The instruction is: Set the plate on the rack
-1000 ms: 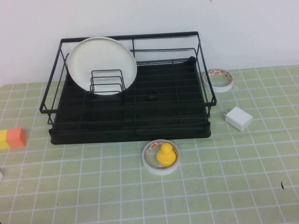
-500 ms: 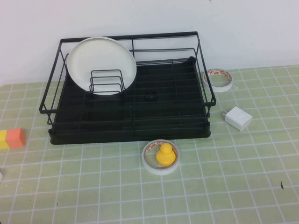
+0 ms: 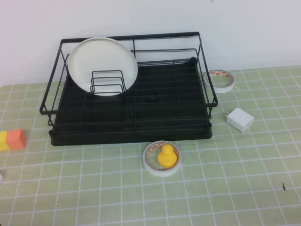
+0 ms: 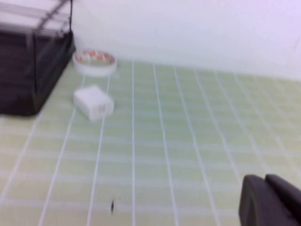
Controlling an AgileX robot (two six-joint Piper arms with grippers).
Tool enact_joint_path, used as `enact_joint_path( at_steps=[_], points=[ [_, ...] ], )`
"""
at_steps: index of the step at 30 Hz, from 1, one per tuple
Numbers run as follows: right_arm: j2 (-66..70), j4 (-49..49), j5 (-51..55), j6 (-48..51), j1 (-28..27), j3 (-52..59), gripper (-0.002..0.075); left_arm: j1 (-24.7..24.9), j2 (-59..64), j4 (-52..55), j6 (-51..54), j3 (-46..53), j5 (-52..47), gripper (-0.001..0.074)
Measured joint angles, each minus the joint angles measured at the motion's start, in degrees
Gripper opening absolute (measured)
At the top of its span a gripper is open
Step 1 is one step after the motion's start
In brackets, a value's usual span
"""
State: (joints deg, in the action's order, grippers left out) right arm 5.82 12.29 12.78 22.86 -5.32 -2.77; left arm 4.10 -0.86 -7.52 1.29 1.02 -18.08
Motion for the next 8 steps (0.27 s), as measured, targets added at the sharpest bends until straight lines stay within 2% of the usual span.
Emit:
enact_joint_path(
  at_steps=[8],
  points=[
    [-0.9, -0.5, 4.2, 0.8, -0.1, 4.3, 0.0, 0.0, 0.0, 0.0, 0.0, 0.0, 0.0, -0.0001]
  ],
)
